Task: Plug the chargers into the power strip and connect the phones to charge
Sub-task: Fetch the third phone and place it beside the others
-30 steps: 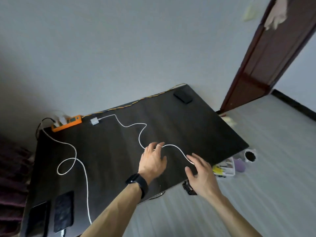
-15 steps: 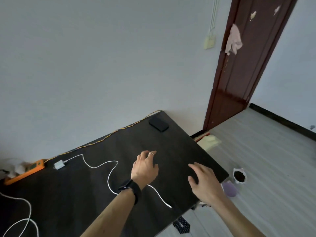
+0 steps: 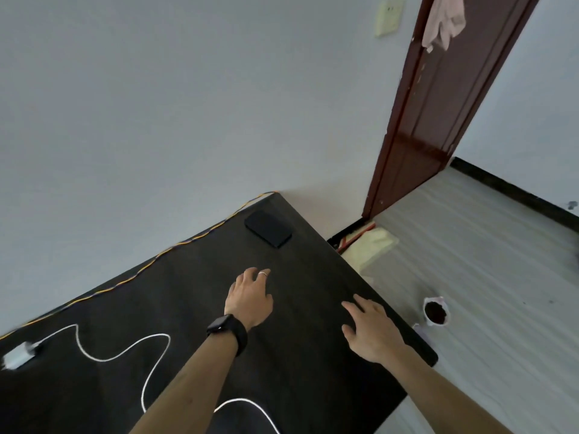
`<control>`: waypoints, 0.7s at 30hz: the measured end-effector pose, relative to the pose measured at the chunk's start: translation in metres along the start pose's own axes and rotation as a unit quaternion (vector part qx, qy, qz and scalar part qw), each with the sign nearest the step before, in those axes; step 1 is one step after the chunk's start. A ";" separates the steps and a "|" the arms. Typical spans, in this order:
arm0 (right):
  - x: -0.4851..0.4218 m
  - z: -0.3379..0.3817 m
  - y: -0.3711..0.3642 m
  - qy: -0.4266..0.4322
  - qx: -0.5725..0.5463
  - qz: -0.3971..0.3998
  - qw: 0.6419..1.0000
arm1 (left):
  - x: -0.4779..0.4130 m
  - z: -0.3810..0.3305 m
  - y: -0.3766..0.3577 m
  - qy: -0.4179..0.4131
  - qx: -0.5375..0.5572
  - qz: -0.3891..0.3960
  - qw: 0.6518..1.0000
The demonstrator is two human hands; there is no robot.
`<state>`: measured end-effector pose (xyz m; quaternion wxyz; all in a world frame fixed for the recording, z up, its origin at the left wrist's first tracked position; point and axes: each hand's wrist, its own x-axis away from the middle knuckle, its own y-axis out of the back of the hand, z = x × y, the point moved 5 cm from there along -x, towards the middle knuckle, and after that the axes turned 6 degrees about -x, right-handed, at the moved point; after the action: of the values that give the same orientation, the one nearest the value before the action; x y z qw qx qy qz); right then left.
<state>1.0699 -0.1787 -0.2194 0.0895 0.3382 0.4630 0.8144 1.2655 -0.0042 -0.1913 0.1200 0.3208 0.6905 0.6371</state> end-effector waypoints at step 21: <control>-0.100 -0.068 -0.103 0.079 0.083 -0.080 0.990 | -0.251 -0.010 -0.062 -0.100 -0.349 -0.015 0.932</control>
<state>1.0852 -0.2146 -0.3737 0.0885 0.2409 0.5604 0.7875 1.4336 -0.1609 -0.3103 0.3020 0.3104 0.4135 0.8009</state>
